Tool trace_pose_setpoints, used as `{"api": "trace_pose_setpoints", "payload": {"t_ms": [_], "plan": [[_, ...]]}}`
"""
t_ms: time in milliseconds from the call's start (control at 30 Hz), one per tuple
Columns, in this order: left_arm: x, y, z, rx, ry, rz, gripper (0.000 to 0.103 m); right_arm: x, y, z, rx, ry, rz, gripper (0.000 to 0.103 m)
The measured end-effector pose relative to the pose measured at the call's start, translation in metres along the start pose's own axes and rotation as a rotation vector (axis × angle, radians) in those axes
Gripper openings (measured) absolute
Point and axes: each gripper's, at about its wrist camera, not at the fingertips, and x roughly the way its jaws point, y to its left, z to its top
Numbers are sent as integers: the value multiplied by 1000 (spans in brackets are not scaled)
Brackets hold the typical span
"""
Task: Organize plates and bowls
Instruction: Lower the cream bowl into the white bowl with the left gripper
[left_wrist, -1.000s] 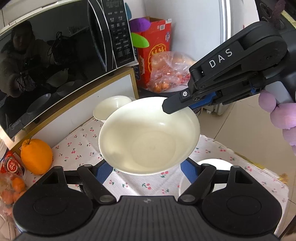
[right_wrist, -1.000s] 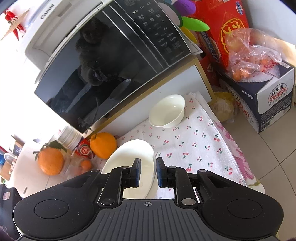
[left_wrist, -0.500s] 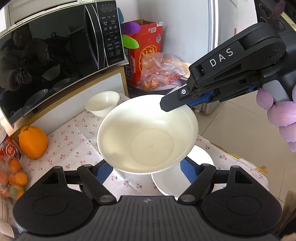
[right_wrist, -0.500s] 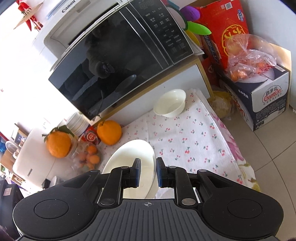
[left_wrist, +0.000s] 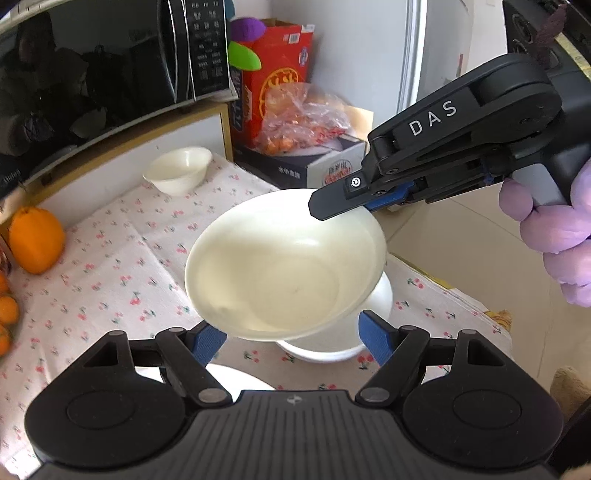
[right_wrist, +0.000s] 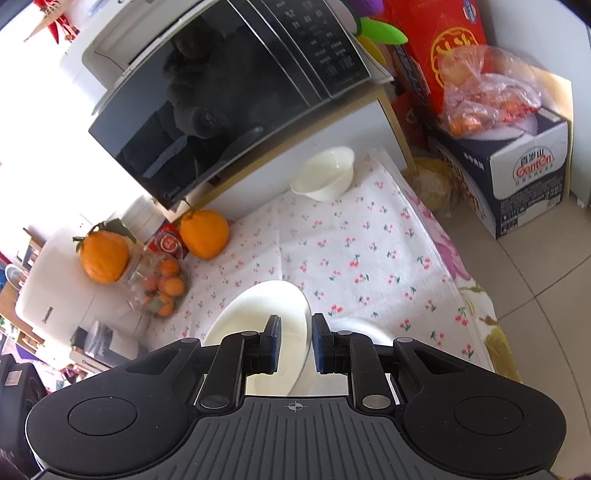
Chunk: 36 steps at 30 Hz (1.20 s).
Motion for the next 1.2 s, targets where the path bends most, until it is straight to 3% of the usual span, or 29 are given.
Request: {"api": "trace_pose_setpoints", "payload": {"t_ms": [267, 1200], "plan": [[11, -6, -3, -1, 23, -3, 75, 3, -9, -5, -10, 21, -35, 18], [26, -36, -9, 172, 62, 81, 83, 18, -20, -14, -154, 95, -216, 18]]}}
